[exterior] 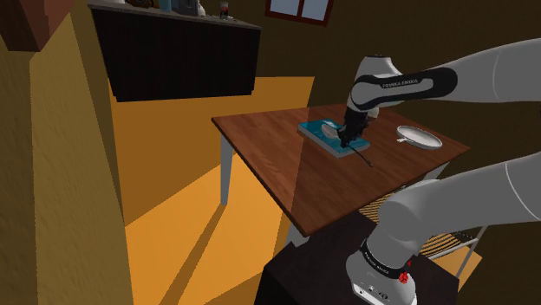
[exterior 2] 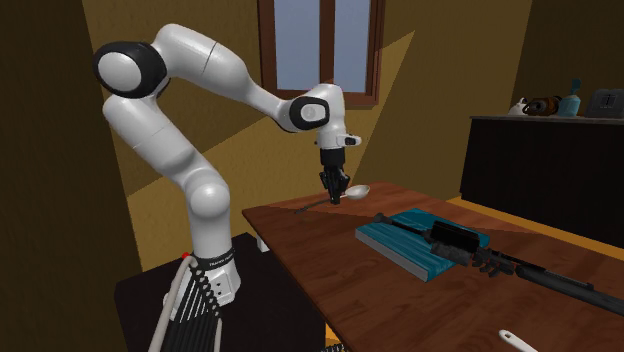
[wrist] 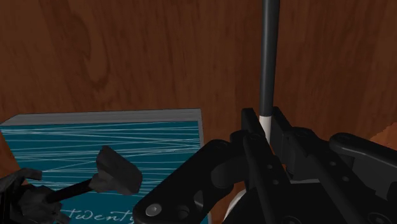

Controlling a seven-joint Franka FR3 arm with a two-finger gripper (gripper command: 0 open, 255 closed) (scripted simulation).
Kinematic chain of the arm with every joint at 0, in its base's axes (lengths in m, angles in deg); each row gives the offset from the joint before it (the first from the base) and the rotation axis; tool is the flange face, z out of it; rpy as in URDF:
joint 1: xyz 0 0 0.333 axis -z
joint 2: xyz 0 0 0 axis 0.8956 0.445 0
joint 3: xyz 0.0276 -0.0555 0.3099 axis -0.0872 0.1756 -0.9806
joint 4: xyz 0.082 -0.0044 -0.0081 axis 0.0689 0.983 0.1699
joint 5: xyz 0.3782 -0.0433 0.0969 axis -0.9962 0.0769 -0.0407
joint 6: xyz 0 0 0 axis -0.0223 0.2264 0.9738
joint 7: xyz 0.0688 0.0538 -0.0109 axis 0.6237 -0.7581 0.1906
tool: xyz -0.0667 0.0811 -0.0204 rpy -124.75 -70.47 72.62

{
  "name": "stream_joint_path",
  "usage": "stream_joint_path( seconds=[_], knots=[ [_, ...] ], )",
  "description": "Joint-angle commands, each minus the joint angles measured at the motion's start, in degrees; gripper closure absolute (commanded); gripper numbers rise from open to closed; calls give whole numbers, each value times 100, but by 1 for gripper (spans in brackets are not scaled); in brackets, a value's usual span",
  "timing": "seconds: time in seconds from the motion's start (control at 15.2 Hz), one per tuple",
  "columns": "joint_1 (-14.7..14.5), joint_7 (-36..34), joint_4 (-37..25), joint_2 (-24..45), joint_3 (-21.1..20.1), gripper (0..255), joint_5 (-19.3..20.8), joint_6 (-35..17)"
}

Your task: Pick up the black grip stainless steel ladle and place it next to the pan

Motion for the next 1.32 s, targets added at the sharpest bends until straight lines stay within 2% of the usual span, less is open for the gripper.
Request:
stream_joint_path(
  seconds=[0.0, 0.13, 0.73, 1.25],
  knots=[
    [-11, 16, -125, -46, -27, 255, -30, 174],
    [-17, 28, -205, -82, -45, 255, -47, 289],
    [508, 1358, -566, 161, 1068, 255, 430, 142],
    [659, 2629, -1318, 858, 2154, 255, 470, -75]
  ],
)
